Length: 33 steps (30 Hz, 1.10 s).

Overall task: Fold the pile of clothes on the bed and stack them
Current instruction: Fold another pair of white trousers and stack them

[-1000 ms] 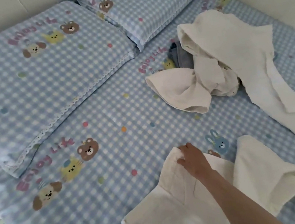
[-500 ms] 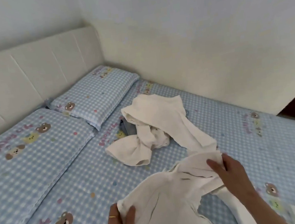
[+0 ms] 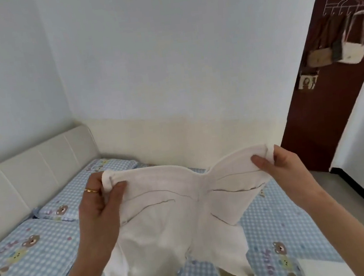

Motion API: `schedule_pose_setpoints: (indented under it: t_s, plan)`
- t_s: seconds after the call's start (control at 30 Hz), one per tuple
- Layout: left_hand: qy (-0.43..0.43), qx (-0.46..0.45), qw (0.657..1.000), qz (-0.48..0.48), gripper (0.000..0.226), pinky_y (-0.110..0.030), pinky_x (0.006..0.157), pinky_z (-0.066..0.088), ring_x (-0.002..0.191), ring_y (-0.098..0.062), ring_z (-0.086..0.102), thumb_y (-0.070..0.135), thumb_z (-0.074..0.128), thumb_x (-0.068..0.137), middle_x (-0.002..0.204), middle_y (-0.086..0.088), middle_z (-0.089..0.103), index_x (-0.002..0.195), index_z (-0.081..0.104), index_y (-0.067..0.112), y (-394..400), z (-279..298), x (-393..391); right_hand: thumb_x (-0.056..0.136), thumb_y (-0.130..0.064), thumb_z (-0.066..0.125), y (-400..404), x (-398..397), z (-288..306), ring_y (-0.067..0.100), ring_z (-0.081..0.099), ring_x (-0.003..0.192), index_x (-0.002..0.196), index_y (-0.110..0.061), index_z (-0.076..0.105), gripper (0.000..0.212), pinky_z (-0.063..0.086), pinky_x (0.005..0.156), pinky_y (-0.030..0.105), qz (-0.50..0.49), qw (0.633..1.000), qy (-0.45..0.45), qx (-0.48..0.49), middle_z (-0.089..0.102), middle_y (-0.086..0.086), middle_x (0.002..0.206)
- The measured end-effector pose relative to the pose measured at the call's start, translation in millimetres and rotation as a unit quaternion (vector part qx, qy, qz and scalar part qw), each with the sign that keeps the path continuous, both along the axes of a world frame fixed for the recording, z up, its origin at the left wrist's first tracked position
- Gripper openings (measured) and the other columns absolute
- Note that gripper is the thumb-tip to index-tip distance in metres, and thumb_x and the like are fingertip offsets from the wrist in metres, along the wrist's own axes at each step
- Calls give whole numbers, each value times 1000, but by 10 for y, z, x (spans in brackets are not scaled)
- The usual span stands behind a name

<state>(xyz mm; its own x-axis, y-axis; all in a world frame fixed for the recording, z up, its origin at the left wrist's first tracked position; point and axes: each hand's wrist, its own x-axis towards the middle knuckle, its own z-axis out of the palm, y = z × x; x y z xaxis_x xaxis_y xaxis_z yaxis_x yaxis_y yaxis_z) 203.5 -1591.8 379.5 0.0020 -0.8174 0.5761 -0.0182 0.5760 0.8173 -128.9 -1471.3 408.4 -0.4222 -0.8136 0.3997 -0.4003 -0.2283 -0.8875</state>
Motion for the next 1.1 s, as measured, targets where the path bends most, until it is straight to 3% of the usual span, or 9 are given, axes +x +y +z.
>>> schedule_pose_setpoints:
  t_s: [0.1,0.23,0.4,0.5,0.6,0.7,0.8,0.93,1.1]
  plan:
    - [2,-16,991,-133,24,-11,60,45,67,-1,55,3,59,88,73,12,62,85,58,27,157,327,54,66,-54,78,223,-32,125,20,64,88,94,-18,69,47,54,79,29,91,993,-67,-21,70,8,92]
    - [-27,5,953,-301,11,-22,66,49,78,-20,59,17,64,80,84,-15,62,90,60,14,330,502,16,81,-33,72,353,38,177,20,61,87,99,-10,66,29,50,80,30,224,968,-112,-17,66,8,93]
    - [-51,30,898,-435,14,-26,69,45,78,-22,55,20,68,78,86,-14,61,87,61,11,633,538,-326,78,-41,73,349,561,253,12,57,73,88,-16,69,27,46,70,20,340,929,-145,-7,65,1,84]
    - [-58,26,897,-438,17,-23,71,41,78,-17,51,19,69,76,82,-6,56,85,59,10,808,503,-574,91,-24,58,299,833,225,16,52,78,88,-14,65,12,44,76,26,362,920,-148,-5,59,5,87]
    - [-20,34,911,-411,13,-19,72,43,77,-11,52,9,68,75,79,4,58,83,60,13,887,448,-679,99,-3,40,306,957,175,19,51,81,88,-10,60,24,45,76,29,351,918,-185,3,52,12,90]
    - [21,74,911,-405,19,-22,74,48,79,-12,58,13,73,68,80,7,64,78,65,26,902,391,-677,93,-16,54,345,998,123,22,53,86,88,-10,61,11,43,80,36,329,927,-178,1,55,13,94]
    - [26,97,903,-418,21,-25,73,49,80,-14,58,12,75,66,82,3,64,79,64,23,916,328,-679,82,-34,70,356,991,81,24,52,90,89,-10,61,27,39,84,42,317,936,-156,6,57,10,95]
    - [8,74,895,-439,22,-33,86,49,102,-26,60,11,74,71,115,-5,62,89,61,8,931,285,-690,80,-36,72,406,932,125,21,56,93,91,-11,65,29,45,86,34,335,929,-156,-13,61,2,96]
    - [20,69,876,-477,23,-28,94,49,119,-16,56,2,68,75,133,2,56,81,67,24,940,265,-766,77,-41,73,468,891,165,24,56,102,93,-13,69,32,44,92,37,297,949,-104,-7,62,-1,99]
